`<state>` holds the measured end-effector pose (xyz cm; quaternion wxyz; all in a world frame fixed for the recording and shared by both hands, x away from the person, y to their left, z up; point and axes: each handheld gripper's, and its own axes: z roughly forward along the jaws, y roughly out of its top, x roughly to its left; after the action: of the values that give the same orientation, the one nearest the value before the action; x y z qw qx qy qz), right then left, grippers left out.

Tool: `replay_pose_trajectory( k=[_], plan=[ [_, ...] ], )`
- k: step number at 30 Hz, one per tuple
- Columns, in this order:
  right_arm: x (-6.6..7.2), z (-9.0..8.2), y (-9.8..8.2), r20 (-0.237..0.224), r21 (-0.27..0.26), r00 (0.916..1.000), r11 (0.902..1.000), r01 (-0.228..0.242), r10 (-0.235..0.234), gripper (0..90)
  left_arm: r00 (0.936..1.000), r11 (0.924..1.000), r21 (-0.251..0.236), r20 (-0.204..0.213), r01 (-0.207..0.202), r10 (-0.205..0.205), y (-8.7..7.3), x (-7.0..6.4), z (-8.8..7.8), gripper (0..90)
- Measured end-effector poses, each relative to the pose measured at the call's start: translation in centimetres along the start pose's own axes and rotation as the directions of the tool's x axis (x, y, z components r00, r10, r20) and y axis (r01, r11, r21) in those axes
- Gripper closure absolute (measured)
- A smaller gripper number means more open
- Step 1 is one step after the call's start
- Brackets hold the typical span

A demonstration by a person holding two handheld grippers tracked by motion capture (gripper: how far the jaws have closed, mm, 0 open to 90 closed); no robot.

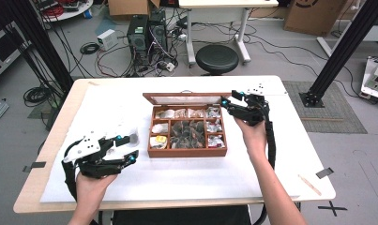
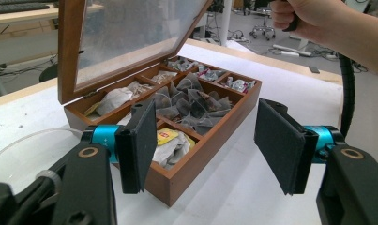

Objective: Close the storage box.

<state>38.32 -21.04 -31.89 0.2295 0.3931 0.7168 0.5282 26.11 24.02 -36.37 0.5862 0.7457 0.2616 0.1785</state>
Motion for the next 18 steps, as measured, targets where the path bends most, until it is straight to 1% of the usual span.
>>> replay_pose_trajectory(
  k=[4,5,10,13,14,15,16,17,18],
  plan=[
    [0.1,-0.1,-0.2,0.006,0.007,1.0000,1.0000,-0.003,0.003,43.7,1.0000,1.0000,-0.002,-0.003,0.000,0.000,0.0,0.0,0.0,39.4],
    [0.0,-0.2,-0.5,-0.001,0.008,0.9998,0.9998,-0.019,0.019,42.8,1.0000,1.0000,-0.001,-0.004,0.000,0.000,0.0,0.0,-0.1,39.3],
    [-0.1,-0.2,-1.0,-0.004,0.027,0.9993,0.9990,-0.036,0.037,41.7,1.0000,1.0000,0.004,-0.006,0.002,-0.002,0.0,-0.1,0.0,39.3],
    [0.0,-0.4,-1.4,-0.011,0.035,0.9992,0.9987,-0.038,0.038,43.6,0.9999,0.9999,0.012,-0.008,0.011,-0.011,0.0,-0.1,0.1,39.3],
    [0.1,-0.5,-1.6,-0.017,0.046,0.9990,0.9982,-0.040,0.041,46.2,0.9998,0.9998,0.015,-0.012,0.015,-0.015,0.0,-0.1,0.1,39.3],
    [0.1,-0.5,-1.6,-0.017,0.046,0.9990,0.9982,-0.040,0.041,46.2,0.9998,0.9997,0.017,-0.012,0.014,-0.014,0.0,-0.1,0.1,39.3],
    [0.2,-0.6,-1.8,-0.020,0.062,0.9987,0.9970,-0.045,0.046,46.7,0.9998,0.9997,0.018,-0.014,0.014,-0.014,0.0,-0.1,0.1,39.3],
    [0.2,-0.6,-1.8,-0.020,0.062,0.9987,0.9970,-0.045,0.046,46.7,0.9998,0.9997,0.019,-0.012,0.014,-0.013,0.0,-0.2,0.2,39.3],
    [0.3,-0.7,-2.0,-0.024,0.069,0.9980,0.9960,-0.056,0.058,47.2,0.9999,0.9997,0.021,-0.012,0.012,-0.012,0.0,-0.2,0.2,39.3]
  ],
)
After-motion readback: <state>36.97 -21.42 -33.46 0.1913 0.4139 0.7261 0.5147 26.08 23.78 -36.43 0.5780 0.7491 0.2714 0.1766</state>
